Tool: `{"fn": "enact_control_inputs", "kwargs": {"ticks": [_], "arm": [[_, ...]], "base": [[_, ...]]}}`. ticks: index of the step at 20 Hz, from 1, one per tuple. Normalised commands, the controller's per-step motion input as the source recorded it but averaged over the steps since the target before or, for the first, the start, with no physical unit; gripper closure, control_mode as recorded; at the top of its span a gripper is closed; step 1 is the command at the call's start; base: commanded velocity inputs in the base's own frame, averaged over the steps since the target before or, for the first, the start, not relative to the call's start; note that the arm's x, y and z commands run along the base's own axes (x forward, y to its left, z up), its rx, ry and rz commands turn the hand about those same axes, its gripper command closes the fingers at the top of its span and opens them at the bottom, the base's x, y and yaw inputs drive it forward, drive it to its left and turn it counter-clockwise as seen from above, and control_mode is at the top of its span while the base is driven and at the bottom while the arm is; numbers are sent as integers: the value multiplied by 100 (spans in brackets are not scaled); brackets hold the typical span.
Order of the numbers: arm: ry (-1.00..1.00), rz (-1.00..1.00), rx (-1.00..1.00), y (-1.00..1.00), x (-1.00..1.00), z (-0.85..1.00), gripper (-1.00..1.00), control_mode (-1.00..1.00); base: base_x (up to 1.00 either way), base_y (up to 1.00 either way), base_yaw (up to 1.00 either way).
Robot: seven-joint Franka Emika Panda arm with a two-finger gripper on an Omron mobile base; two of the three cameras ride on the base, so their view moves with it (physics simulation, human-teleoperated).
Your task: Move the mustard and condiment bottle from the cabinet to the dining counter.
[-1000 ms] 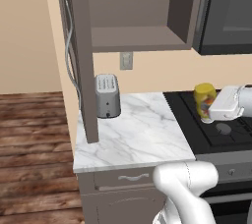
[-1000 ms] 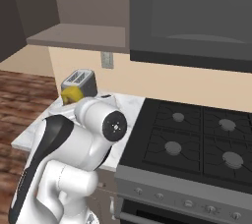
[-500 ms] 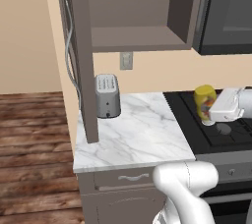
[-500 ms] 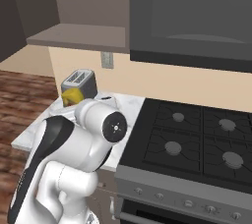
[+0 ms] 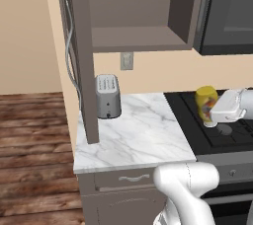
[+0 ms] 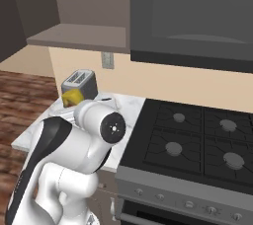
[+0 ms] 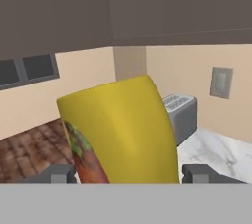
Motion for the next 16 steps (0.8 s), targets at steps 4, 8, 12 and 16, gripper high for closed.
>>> {"fn": "enact_control_inputs", "kwargs": {"ticks": [4, 8, 12, 16], "arm": [[1, -1, 0, 0, -6, -3, 100, -100], [1, -1, 0, 0, -8, -2, 100, -100], [0, -1, 0, 0, -16, 0, 100, -100], [0, -1, 0, -3, -23, 0, 100, -100]], "base": [[0, 0, 0], [0, 0, 0], [0, 0, 0], [0, 0, 0]]}}
